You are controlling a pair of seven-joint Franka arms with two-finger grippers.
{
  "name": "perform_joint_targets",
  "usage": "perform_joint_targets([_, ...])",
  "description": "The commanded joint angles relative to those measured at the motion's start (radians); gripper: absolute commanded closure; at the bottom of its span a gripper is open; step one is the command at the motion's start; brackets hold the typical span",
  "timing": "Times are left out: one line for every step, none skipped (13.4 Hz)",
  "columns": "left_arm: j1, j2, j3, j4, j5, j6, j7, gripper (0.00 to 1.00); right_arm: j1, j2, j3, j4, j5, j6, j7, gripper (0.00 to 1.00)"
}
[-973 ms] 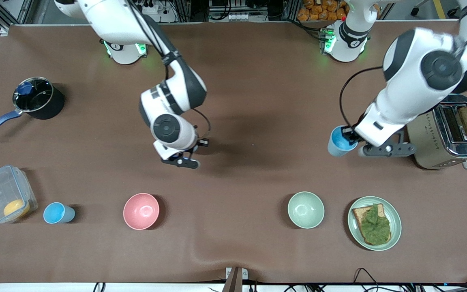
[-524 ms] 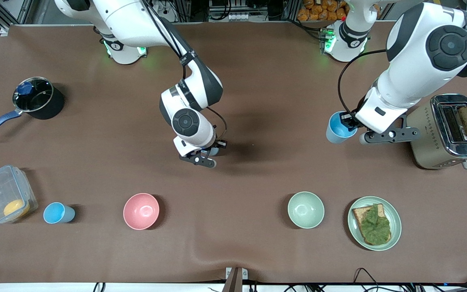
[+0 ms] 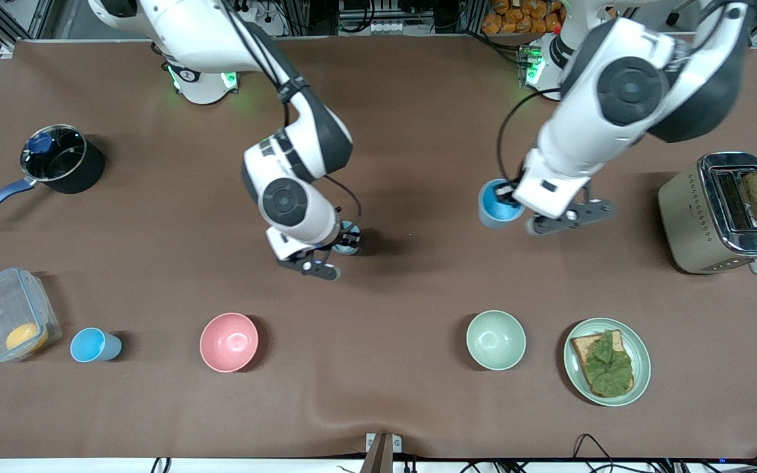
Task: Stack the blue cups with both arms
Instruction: 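Set the right gripper's cup down and open the right gripper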
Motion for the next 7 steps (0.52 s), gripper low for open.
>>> perform_joint_targets([-0.099, 0.085, 0.006, 0.105, -0.006, -0.013, -0.114, 1.00, -0.106, -0.075, 0.012, 0.013, -0.012, -0.104, -0.014, 0.00])
perform_joint_targets([-0.140, 0.116, 0.009, 0.129, -0.004, 0.014, -0.149, 1.00, -0.134, -0.092, 0.012, 0.013, -0.042, -0.171, -0.051, 0.00])
perform_joint_targets([-0.173, 0.142, 0.009, 0.136, -0.004, 0.074, -0.203, 1.00, -0.164, -0.111, 0.009, 0.011, -0.088, -0.226, -0.106, 0.00])
perform_joint_targets([-0.202, 0.168, 0.009, 0.138, -0.004, 0.147, -0.256, 1.00, -0.197, -0.125, 0.009, 0.005, -0.126, -0.265, -0.172, 0.00])
perform_joint_targets([-0.229, 0.195, 0.013, 0.138, -0.001, 0.212, -0.299, 1.00, -0.226, -0.135, 0.007, 0.005, -0.139, -0.306, -0.248, 0.00])
perform_joint_targets([-0.257, 0.226, 0.016, 0.139, 0.000, 0.270, -0.339, 1.00, -0.270, -0.144, 0.004, 0.001, -0.141, -0.322, -0.322, 0.00])
perform_joint_targets([-0.279, 0.252, 0.017, 0.140, 0.000, 0.327, -0.378, 1.00, -0.315, -0.172, 0.007, -0.025, -0.141, -0.324, -0.391, 0.00])
